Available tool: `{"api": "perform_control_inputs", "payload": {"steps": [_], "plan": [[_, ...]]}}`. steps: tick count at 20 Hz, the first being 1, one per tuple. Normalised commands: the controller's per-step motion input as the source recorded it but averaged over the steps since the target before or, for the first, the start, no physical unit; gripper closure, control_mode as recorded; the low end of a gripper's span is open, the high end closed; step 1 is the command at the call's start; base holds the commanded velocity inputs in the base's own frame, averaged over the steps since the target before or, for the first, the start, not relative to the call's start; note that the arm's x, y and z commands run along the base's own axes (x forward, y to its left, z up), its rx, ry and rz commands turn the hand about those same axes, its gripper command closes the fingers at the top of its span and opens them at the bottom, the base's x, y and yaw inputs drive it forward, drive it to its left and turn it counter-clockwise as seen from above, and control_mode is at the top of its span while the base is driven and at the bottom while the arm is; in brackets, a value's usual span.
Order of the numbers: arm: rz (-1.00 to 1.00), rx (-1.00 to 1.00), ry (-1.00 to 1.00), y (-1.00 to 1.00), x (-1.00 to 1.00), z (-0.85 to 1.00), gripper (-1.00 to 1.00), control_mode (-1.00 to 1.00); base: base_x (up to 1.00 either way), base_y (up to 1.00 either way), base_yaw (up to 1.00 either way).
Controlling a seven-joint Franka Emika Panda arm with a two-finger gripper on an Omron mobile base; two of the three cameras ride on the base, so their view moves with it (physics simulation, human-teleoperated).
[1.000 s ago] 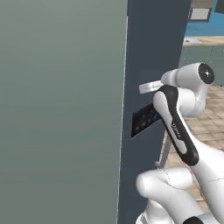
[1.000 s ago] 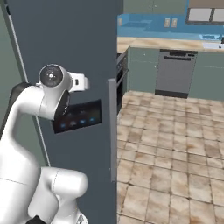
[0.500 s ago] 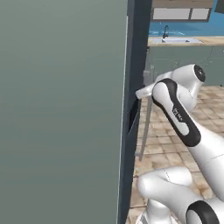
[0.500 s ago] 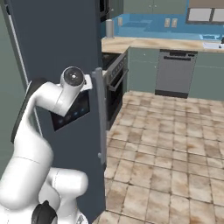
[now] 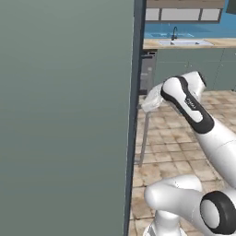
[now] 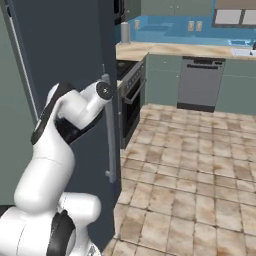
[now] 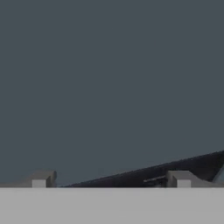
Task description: Take the chicken drumstick and squash from the second highest rack and move them to the highest rack where the peach and squash are located, to maximize freezer space. Close the freezer door after rearranging.
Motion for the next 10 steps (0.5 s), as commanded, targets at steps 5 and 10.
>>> {"api": "perform_control_inputs", "payload": {"steps": [5, 10], "plan": [[0.46, 0.0, 0.07, 0.25, 0.3, -0.21, -1.0, -1.0, 0.0, 0.0, 0.0], [0.33, 0.0, 0.0, 0.36, 0.05, -0.2, -1.0, -1.0, 0.0, 0.0, 0.0]]}}
